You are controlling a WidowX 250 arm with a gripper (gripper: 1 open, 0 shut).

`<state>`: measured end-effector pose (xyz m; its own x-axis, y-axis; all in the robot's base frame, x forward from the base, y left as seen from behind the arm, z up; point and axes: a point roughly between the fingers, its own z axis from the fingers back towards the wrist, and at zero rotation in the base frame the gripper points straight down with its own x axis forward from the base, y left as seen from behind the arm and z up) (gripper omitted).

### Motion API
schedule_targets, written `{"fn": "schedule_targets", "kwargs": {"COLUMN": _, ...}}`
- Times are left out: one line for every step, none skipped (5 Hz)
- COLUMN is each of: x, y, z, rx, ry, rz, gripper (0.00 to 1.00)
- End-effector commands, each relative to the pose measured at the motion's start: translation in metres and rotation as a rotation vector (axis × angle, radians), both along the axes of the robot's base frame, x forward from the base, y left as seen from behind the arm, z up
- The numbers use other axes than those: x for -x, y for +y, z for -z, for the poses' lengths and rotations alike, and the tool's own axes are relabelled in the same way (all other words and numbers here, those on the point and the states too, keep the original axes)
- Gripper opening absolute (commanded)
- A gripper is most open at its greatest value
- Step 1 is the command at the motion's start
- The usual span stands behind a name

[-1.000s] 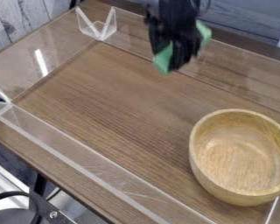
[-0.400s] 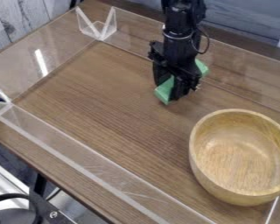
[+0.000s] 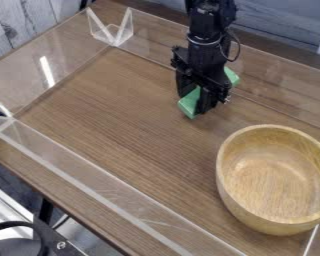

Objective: Put the green block in the brown bowl

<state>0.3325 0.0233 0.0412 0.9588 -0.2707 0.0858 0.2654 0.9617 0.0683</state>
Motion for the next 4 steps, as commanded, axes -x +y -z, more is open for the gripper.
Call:
{"fn": "schedule_targets", "kwargs": {"x": -0.005, "y": -0.004, "z": -0.038, "rx": -0.002, "ry": -0.096, "rz": -0.010, "gripper": 0.00}}
{"fn": "schedule_targets", "kwargs": {"x": 0.003, "y": -0.012, "z": -0.055, "rx": 0.001, "ry": -0.119, "rz": -0.016, "gripper": 0.00}}
{"fn": "schedule_targets", "kwargs": {"x": 0.018, "y": -0.033, "z": -0.061, "rx": 0.019, "ry": -0.117, "rz": 0.001, "gripper": 0.00}}
{"fn": "schedule_targets", "kwargs": {"x": 0.033, "y": -0.052, "z": -0.060, "rx": 0.035, "ry": -0.098, "rz": 0.036, "gripper": 0.00}}
